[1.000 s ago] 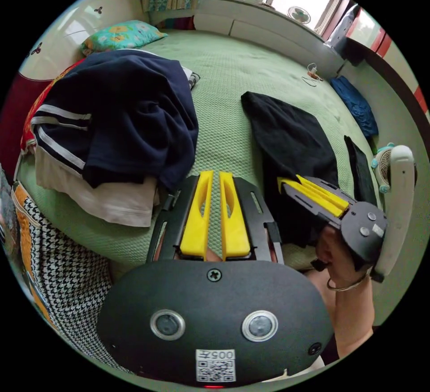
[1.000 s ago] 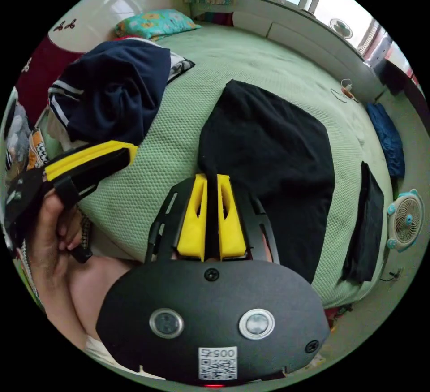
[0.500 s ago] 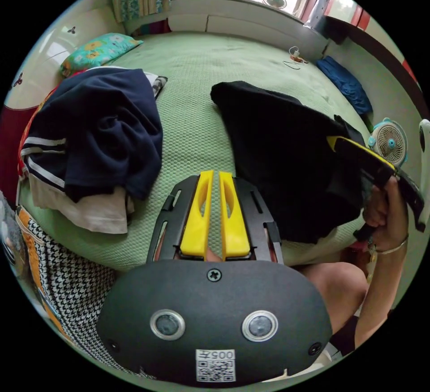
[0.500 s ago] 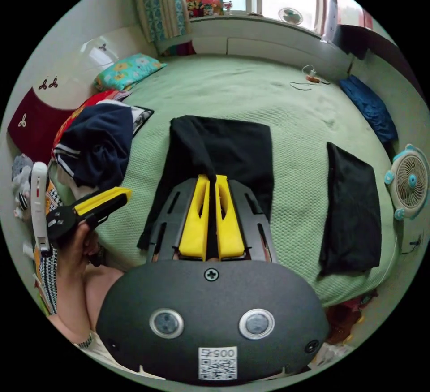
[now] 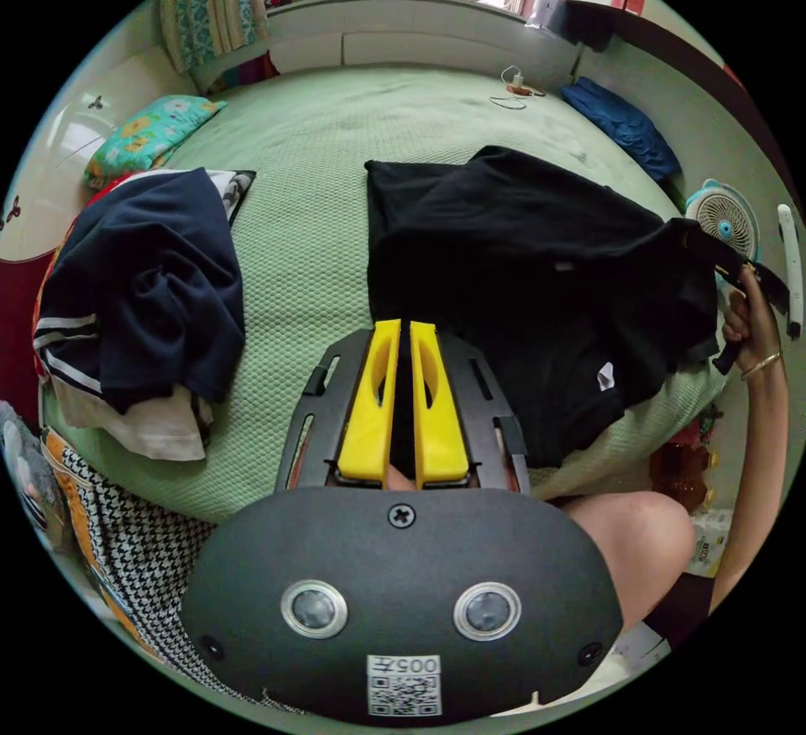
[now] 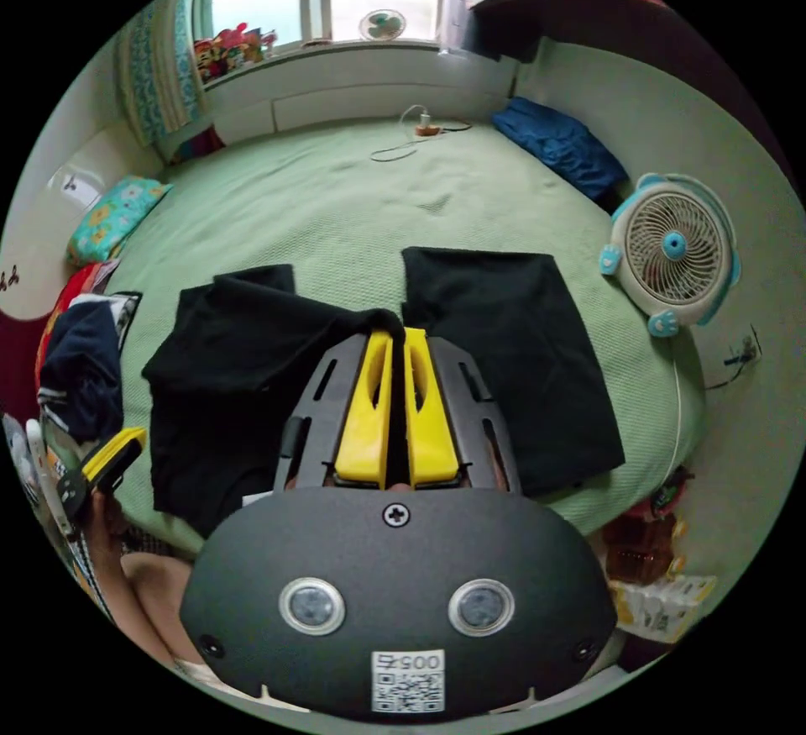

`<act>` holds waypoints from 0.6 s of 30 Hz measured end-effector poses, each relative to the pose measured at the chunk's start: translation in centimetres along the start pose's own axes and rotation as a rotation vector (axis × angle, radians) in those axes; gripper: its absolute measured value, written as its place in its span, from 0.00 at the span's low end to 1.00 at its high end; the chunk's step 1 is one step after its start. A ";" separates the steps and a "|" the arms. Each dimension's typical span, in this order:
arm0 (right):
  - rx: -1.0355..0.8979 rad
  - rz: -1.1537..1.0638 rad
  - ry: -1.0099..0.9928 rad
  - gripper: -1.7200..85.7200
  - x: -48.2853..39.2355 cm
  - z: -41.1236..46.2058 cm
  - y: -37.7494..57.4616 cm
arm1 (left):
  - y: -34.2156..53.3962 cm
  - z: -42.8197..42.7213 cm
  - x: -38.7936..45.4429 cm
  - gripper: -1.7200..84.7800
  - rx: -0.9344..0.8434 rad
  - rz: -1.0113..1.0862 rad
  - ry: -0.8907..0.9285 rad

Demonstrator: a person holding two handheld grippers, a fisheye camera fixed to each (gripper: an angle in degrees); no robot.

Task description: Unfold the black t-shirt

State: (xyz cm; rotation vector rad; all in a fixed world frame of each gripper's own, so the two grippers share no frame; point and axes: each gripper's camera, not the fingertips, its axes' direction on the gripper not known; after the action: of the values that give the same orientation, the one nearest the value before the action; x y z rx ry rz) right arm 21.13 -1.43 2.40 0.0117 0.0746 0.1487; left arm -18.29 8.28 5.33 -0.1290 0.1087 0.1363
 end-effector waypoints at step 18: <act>0.072 -0.830 -0.046 0.14 -18.9 1.3 7.5 | -0.6 -0.1 -0.1 0.07 0.014 -0.049 0.064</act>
State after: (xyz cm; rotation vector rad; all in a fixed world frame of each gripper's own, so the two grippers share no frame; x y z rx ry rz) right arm 1.46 3.20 5.25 0.0549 0.0343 -0.6837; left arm -18.34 7.62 5.28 -0.1223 0.1698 0.0826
